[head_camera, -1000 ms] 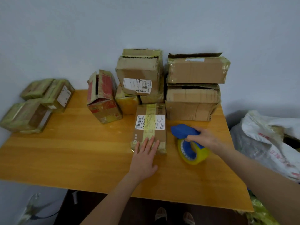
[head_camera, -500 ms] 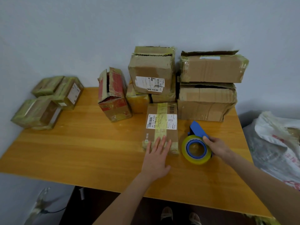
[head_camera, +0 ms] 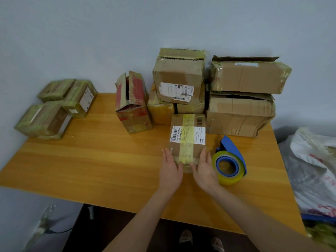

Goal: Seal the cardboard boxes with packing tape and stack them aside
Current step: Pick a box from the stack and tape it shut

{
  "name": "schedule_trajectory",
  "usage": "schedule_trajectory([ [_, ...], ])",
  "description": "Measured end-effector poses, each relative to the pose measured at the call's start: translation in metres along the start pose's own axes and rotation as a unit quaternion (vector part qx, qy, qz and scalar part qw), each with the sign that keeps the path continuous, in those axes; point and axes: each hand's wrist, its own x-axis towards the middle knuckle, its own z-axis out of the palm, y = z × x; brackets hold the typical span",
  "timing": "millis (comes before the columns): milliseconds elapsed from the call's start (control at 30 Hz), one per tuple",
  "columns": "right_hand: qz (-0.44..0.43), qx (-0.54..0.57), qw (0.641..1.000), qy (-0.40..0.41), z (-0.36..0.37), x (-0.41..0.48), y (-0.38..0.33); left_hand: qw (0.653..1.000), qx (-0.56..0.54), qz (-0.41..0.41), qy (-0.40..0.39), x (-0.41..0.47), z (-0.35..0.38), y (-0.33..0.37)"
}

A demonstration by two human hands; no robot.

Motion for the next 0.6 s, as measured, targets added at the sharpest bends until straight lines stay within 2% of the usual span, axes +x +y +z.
schedule_trajectory([
  [100,-0.007,0.032,0.999,-0.003,0.0,0.007,0.005,0.995,-0.089,-0.044,0.013,0.003,-0.007,-0.001],
  [200,-0.031,0.11,0.993,-0.04,-0.017,0.007,0.009,0.97,-0.225,-0.094,0.008,0.005,-0.021,-0.016],
  [233,-0.031,0.111,0.993,-0.039,-0.023,0.006,0.012,0.967,-0.236,-0.096,0.02,0.005,-0.025,-0.024],
  [333,-0.042,0.066,0.996,0.05,-0.036,0.001,0.024,0.979,-0.178,-0.062,0.076,0.004,-0.029,-0.043],
  [367,-0.039,0.06,0.996,0.056,-0.036,0.0,0.027,0.98,-0.171,-0.059,0.081,0.003,-0.029,-0.044],
  [467,-0.033,0.071,0.997,0.008,-0.031,-0.001,0.03,0.977,-0.191,-0.069,0.061,0.004,-0.025,-0.045],
  [600,-0.047,0.077,0.996,0.009,-0.028,0.004,0.034,0.976,-0.194,-0.081,0.053,0.012,-0.021,-0.042],
])
